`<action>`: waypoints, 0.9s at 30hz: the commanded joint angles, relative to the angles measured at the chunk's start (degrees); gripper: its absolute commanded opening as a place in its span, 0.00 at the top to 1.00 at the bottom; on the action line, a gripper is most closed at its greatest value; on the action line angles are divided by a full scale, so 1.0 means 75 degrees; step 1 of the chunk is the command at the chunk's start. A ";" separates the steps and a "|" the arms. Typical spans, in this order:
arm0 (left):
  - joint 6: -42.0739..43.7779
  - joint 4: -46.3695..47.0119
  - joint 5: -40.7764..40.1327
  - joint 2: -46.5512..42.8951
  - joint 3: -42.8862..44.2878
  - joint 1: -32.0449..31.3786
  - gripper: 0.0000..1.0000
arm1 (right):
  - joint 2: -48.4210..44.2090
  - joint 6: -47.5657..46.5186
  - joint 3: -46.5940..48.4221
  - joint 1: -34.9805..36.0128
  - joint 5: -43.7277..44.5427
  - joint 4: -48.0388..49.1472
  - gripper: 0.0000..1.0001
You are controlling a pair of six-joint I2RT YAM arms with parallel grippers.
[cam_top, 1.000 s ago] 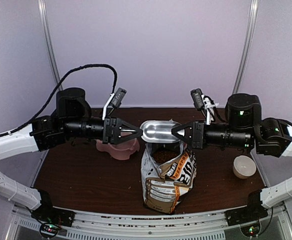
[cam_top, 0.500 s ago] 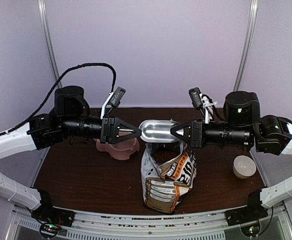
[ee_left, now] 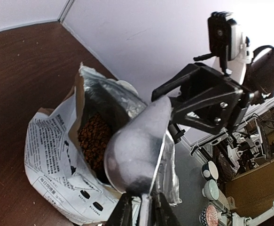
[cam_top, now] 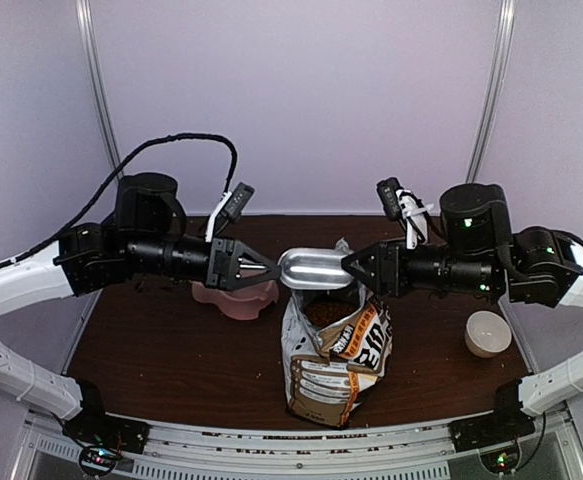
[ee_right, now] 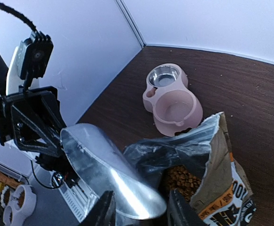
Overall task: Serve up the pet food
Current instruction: Pass from the right arm to the left, then insert the spatula into the pet food bag.
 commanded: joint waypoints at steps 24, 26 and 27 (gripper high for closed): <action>0.0284 -0.4643 -0.2337 0.2302 0.4148 -0.1106 1.00 | -0.0597 -0.0558 -0.0137 -0.0095 0.0886 -0.1220 0.40; 0.0307 -0.4790 -0.2528 0.2438 0.4294 -0.1198 1.00 | -0.0427 -0.0564 -0.0097 -0.0094 0.0703 -0.1197 0.39; 0.0331 -0.4879 -0.2615 0.2519 0.4382 -0.1242 1.00 | -0.0345 -0.0533 -0.0081 -0.0094 0.0690 -0.1207 0.40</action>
